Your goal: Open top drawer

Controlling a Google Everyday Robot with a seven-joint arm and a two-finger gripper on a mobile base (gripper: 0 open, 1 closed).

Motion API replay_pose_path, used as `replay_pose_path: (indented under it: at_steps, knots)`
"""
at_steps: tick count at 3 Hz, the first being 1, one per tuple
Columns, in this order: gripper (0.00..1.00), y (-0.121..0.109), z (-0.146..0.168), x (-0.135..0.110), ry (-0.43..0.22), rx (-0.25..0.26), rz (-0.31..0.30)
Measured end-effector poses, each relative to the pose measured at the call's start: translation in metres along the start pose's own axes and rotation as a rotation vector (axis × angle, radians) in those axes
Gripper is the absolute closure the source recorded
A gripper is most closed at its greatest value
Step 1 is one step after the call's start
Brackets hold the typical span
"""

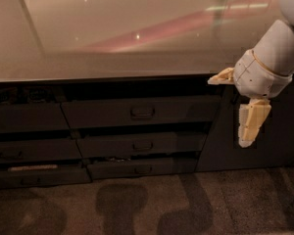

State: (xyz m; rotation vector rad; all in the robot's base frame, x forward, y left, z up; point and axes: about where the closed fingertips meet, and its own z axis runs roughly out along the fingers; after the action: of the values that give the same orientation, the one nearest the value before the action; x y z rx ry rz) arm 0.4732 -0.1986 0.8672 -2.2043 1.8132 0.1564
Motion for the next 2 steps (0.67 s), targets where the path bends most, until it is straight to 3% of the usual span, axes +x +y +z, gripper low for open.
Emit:
replay_pose_path:
  at_steps: [1, 2]
  knots:
    - [0.00, 0.000, 0.000, 0.000, 0.000, 0.000, 0.000]
    - [0.00, -0.032, 0.011, -0.019, 0.025, -0.029, -0.020]
